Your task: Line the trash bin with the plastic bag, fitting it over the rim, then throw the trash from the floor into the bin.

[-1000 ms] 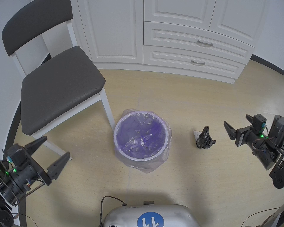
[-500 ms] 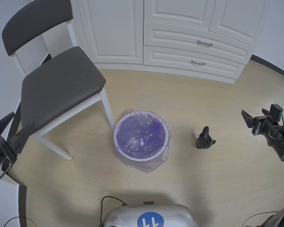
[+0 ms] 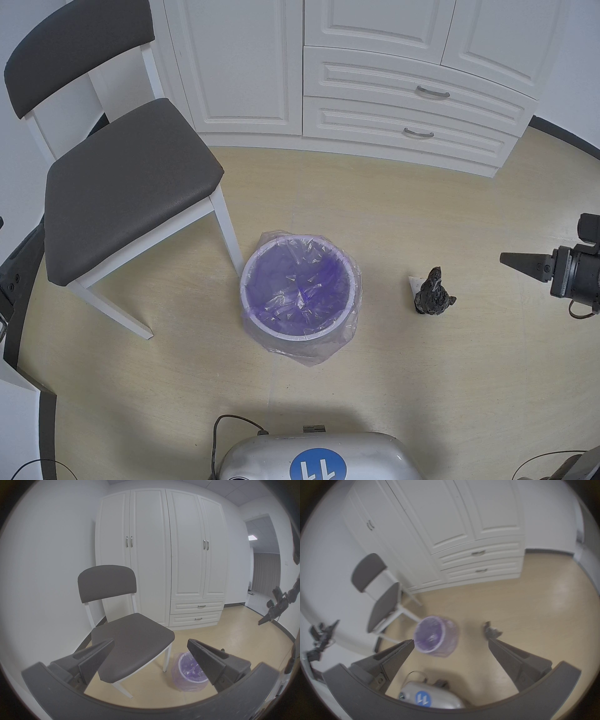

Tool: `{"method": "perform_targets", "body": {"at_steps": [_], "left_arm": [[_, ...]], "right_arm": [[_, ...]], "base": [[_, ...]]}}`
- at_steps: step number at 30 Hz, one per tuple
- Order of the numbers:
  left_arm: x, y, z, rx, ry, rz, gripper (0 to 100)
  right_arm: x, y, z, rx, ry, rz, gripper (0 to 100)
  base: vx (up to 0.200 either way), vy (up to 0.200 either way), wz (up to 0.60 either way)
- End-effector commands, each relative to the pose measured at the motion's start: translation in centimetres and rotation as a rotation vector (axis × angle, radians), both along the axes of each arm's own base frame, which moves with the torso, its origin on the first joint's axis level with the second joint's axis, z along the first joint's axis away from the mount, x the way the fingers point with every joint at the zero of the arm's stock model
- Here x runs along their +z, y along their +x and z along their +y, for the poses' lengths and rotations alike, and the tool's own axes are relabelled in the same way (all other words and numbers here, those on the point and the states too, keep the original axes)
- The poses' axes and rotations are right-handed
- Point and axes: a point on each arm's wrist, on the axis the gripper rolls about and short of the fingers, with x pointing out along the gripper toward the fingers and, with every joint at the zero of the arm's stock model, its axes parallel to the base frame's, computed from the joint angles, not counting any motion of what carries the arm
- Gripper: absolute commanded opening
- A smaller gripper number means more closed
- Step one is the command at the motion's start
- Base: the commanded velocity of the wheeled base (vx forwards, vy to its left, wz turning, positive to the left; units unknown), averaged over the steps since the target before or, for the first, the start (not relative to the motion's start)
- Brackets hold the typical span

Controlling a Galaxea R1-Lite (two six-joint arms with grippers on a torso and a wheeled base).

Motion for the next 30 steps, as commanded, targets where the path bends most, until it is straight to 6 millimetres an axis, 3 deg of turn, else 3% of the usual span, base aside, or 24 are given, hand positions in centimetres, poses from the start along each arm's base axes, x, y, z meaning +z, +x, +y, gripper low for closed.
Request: {"method": "perform_targets", "body": {"at_steps": [1, 6, 9, 14, 21, 30], "left_arm": [[-0.3, 1.5, 0.1, 0.034, 0.038, 0.028, 100], [-1.0, 2.9, 0.5, 0.105, 0.051, 0.041, 100], [-1.6, 3.2, 0.4, 0.106, 0.051, 0.051, 100], [-1.7, 3.1, 0.2, 0.089, 0.038, 0.052, 100], [-1.7, 3.2, 0.3, 0.093, 0.047, 0.054, 100], [-1.8, 4.0, 0.1, 0.087, 0.042, -0.005, 100]], "right_arm": [[1.9, -0.4, -1.3, 0.033, 0.007, 0.01, 100], [-2.0, 2.5, -3.2, -0.031, -0.261, 0.104, 100], [-3.7, 4.2, -4.2, -0.035, -0.339, 0.167, 100], [-5.7, 6.6, -4.9, -0.045, -0.339, 0.255, 100], [-11.4, 12.6, -6.1, -0.096, -0.349, 0.361, 100], [-17.7, 18.6, -6.1, -0.21, -0.234, 0.274, 100]], "base": [[0.0, 0.0, 0.0], [0.0, 0.0, 0.0], [0.0, 0.0, 0.0], [0.0, 0.0, 0.0], [0.0, 0.0, 0.0], [0.0, 0.0, 0.0]]}}
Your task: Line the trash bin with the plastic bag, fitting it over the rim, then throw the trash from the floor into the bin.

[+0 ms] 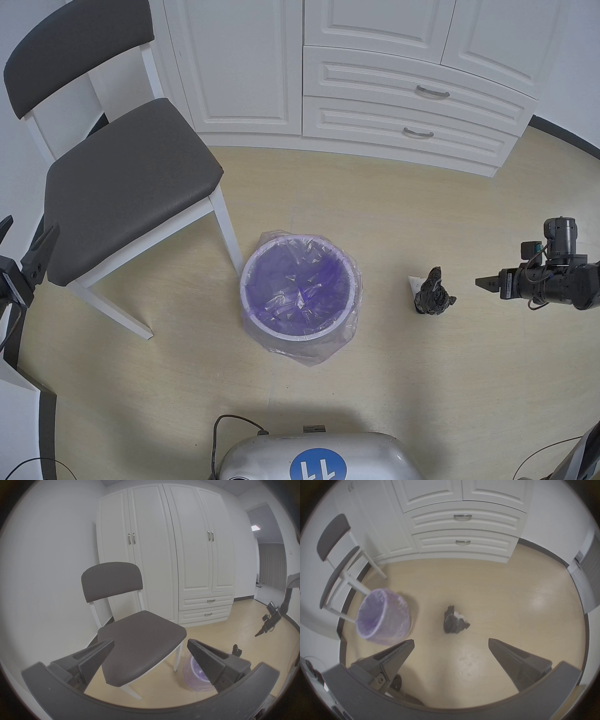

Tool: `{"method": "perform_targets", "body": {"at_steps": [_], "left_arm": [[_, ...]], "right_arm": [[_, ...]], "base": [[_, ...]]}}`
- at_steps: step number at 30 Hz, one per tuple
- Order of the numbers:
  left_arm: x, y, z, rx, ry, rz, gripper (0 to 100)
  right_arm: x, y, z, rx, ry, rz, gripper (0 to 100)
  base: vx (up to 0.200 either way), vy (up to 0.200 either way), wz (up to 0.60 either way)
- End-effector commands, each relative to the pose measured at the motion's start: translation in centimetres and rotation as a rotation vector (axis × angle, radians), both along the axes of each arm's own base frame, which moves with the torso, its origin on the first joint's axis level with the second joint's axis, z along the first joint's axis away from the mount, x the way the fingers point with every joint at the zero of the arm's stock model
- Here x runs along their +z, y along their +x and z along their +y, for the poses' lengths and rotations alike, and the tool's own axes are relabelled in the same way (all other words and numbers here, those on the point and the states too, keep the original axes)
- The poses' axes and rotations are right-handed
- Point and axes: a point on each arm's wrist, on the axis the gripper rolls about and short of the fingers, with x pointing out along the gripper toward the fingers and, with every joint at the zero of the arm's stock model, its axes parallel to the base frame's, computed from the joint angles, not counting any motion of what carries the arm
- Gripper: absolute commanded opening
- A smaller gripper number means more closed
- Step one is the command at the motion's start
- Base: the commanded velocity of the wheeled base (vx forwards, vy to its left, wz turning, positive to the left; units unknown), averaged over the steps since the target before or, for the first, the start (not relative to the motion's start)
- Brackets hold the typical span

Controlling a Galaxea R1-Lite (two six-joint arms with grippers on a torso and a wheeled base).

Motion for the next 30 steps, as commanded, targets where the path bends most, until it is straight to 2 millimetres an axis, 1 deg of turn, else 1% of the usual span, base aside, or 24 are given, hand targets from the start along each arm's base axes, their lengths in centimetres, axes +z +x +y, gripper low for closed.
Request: {"method": "perform_targets", "body": {"at_steps": [1, 2, 3, 4, 7, 8, 9, 10, 11, 12, 13, 15, 18, 20, 23, 27, 30], "left_arm": [[-0.6, 1.0, -0.2, -0.014, 0.0, -0.01, 100], [-0.6, 1.0, -0.2, -0.014, 0.0, -0.01, 100], [-0.7, 1.2, -0.3, -0.022, -0.002, -0.012, 100], [-0.7, 1.3, -0.4, -0.027, -0.003, -0.012, 100], [-0.9, 1.4, -0.6, -0.041, -0.004, -0.004, 100], [-0.9, 1.4, -0.6, -0.041, -0.004, -0.004, 100], [-1.0, 1.4, -0.7, -0.05, -0.004, -0.001, 100], [-1.0, 1.4, -0.7, -0.05, -0.004, -0.001, 100], [-1.1, 1.4, -0.7, -0.053, -0.001, 0.004, 100], [-1.1, 1.4, -0.7, -0.053, -0.001, 0.004, 100], [-1.1, 1.4, -0.7, -0.051, 0.001, 0.004, 100], [-1.1, 1.3, -0.7, -0.052, 0.0, 0.0, 100], [-1.1, 1.2, -0.7, -0.052, 0.0, -0.003, 100], [-1.0, 1.2, -0.7, -0.052, 0.002, -0.004, 100], [-1.1, 1.2, -0.8, -0.057, 0.002, -0.001, 100], [-1.4, 1.2, -1.0, -0.074, 0.003, 0.01, 100], [-1.5, 1.3, -1.0, -0.075, 0.004, 0.013, 100]], "right_arm": [[-7.6, 4.4, 0.1, -0.061, 0.081, 0.06, 100], [-7.6, 4.4, 0.1, -0.061, 0.081, 0.06, 100], [-8.5, 5.1, 0.6, -0.056, 0.1, 0.027, 100], [-9.1, 5.4, 0.8, -0.055, 0.106, 0.021, 100], [-10.4, 6.0, 1.7, -0.038, 0.119, 0.019, 100], [-10.4, 6.0, 1.7, -0.038, 0.119, 0.019, 100], [-11.1, 6.5, 2.3, -0.028, 0.126, 0.009, 100], [-11.1, 6.5, 2.3, -0.028, 0.126, 0.009, 100], [-12.0, 7.3, 2.8, -0.041, 0.133, 0.001, 100], [-12.0, 7.3, 2.8, -0.041, 0.133, 0.001, 100], [-12.9, 8.4, 3.3, -0.077, 0.138, -0.019, 100], [-14.0, 9.6, 3.9, -0.131, 0.145, -0.041, 100], [-15.0, 10.7, 4.3, -0.17, 0.156, -0.061, 100], [-15.2, 11.3, 4.6, -0.175, 0.17, -0.077, 100], [-15.2, 12.7, 5.0, -0.212, 0.248, -0.124, 100], [-15.3, 13.8, 5.6, -0.243, 0.32, -0.153, 100], [-15.6, 14.5, 5.8, -0.259, 0.336, -0.174, 100]], "base": [[0.0, 0.0, 0.0], [0.0, 0.0, 0.0], [0.0, 0.0, 0.0], [0.0, 0.0, 0.0], [0.0, 0.0, 0.0], [0.0, 0.0, 0.0], [0.0, 0.0, 0.0], [0.0, 0.0, 0.0], [0.0, 0.0, 0.0], [0.0, 0.0, 0.0], [0.0, 0.0, 0.0], [0.0, 0.0, 0.0], [0.0, 0.0, 0.0], [0.0, 0.0, 0.0], [0.0, 0.0, 0.0], [0.0, 0.0, 0.0], [0.0, 0.0, 0.0]]}}
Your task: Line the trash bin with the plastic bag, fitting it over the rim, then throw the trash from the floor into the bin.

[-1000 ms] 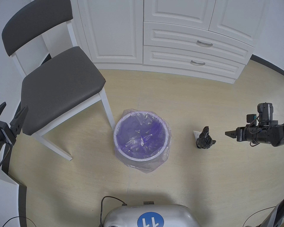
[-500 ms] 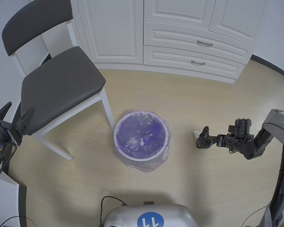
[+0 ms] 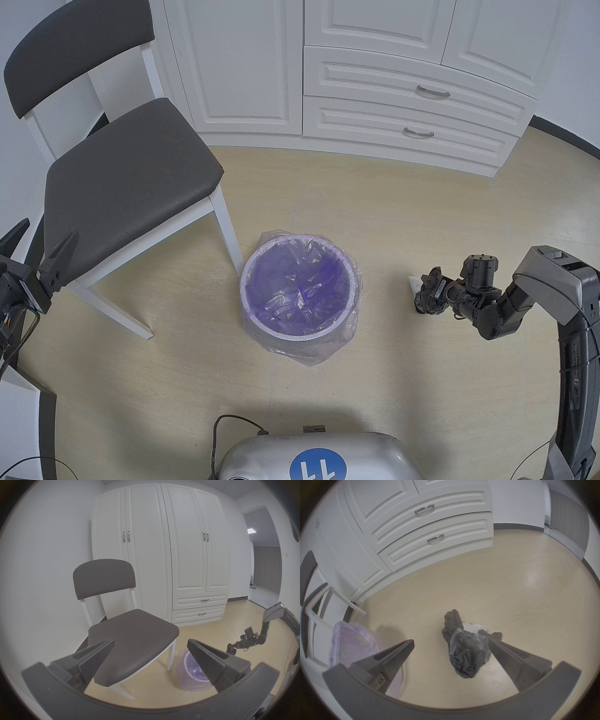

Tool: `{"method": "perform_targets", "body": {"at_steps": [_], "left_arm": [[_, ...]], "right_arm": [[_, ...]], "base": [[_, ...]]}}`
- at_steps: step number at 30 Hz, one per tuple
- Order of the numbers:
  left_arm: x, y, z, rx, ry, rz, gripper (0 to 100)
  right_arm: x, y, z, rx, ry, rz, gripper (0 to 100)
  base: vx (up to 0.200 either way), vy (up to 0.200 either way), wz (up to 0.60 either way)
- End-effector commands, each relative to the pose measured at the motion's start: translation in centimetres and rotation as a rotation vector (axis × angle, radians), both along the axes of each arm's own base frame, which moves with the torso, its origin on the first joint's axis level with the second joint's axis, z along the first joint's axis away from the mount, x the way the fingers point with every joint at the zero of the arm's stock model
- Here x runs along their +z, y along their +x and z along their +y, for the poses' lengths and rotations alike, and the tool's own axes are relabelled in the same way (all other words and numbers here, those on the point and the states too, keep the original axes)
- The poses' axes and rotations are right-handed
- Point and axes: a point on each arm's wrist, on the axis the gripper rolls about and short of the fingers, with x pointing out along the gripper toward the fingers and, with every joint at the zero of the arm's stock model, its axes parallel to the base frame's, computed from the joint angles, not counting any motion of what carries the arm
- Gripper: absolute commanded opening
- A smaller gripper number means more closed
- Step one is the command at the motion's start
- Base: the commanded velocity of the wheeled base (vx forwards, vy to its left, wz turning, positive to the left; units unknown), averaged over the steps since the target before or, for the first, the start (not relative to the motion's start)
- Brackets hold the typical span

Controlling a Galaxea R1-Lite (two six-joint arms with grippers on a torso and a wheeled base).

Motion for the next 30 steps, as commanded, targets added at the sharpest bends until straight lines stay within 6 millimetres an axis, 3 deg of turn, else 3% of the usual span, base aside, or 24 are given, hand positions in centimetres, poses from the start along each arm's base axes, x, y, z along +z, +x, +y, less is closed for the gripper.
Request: {"method": "perform_targets", "body": {"at_steps": [1, 10, 21, 30], "left_arm": [[-0.2, 0.1, -0.1, -0.009, 0.001, 0.01, 100], [-0.2, 0.1, -0.1, -0.009, 0.001, 0.009, 100], [-0.2, 0.0, -0.1, -0.009, 0.002, 0.007, 100], [-0.1, -0.1, -0.2, -0.014, 0.003, -0.001, 100]], "right_arm": [[-2.0, 1.3, 0.5, -0.023, 0.009, -0.002, 100], [-4.3, 3.3, 0.4, -0.117, -0.025, -0.027, 100], [-6.9, 4.2, 0.4, -0.129, -0.024, -0.017, 100], [-7.9, 4.7, 0.3, -0.151, -0.03, -0.027, 100]], "base": [[0.0, 0.0, 0.0], [0.0, 0.0, 0.0], [0.0, 0.0, 0.0], [0.0, 0.0, 0.0]]}}
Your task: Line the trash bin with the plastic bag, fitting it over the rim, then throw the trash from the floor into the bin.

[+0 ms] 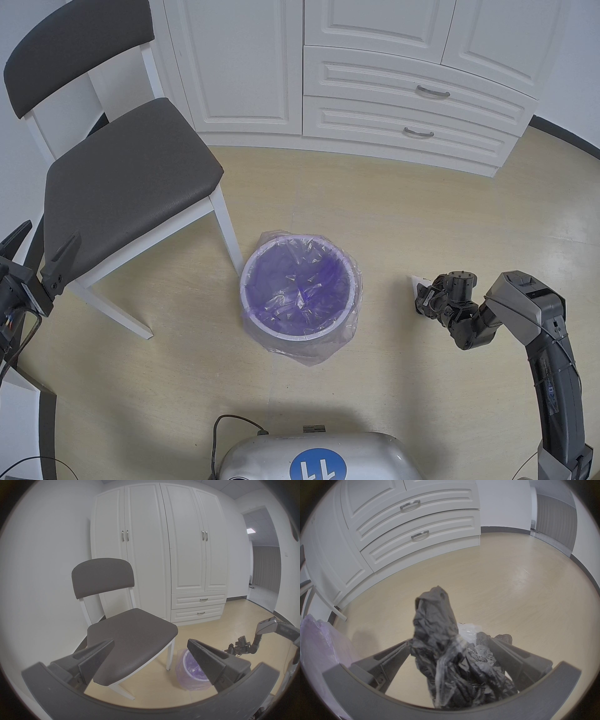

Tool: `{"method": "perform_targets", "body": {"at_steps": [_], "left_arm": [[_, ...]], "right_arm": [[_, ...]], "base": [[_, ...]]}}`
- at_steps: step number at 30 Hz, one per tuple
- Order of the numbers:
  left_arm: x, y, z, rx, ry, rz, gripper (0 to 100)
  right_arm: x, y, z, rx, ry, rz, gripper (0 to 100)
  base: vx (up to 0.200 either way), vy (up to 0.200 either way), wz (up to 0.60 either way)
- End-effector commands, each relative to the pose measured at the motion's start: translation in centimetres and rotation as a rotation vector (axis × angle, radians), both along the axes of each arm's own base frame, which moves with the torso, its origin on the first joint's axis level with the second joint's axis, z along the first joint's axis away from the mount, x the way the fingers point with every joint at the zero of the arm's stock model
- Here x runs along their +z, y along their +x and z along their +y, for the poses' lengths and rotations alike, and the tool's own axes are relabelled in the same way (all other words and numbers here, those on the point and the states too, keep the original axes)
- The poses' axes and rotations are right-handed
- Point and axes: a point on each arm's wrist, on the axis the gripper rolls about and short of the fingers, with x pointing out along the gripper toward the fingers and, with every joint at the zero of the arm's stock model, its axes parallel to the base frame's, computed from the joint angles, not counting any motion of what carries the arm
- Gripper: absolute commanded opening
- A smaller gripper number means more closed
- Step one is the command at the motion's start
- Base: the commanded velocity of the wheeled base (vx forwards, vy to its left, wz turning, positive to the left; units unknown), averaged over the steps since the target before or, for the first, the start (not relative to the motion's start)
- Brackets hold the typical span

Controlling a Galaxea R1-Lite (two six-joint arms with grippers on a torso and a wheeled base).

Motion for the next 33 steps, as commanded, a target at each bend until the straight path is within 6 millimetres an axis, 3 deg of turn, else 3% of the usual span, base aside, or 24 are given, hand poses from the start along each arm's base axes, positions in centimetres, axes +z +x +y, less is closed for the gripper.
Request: {"method": "perform_targets", "body": {"at_steps": [1, 9, 19, 20, 30, 33], "left_arm": [[0.2, -0.2, -0.1, -0.01, 0.001, -0.01, 100], [0.5, -0.8, -0.2, -0.014, 0.033, -0.04, 100], [0.5, -1.0, -0.1, -0.013, 0.034, -0.048, 100], [0.5, -1.0, -0.1, -0.013, 0.034, -0.048, 100], [0.5, -1.0, -0.1, -0.012, 0.04, -0.046, 100], [0.5, -1.0, -0.1, -0.012, 0.04, -0.047, 100]], "right_arm": [[-1.1, 0.2, 0.1, -0.001, -0.001, 0.005, 100], [-2.4, 0.5, 0.5, -0.003, -0.01, 0.005, 100], [-2.4, 0.6, 0.5, -0.007, -0.006, 0.0, 100], [-2.4, 0.6, 0.5, -0.007, -0.006, 0.0, 0], [-2.0, -0.1, 0.5, -0.006, -0.018, 0.033, 0], [1.6, -1.5, 0.7, 0.005, -0.026, 0.034, 0]], "base": [[0.0, 0.0, 0.0], [0.0, 0.0, 0.0], [0.0, 0.0, 0.0], [0.0, 0.0, 0.0], [0.0, 0.0, 0.0], [0.0, 0.0, 0.0]]}}
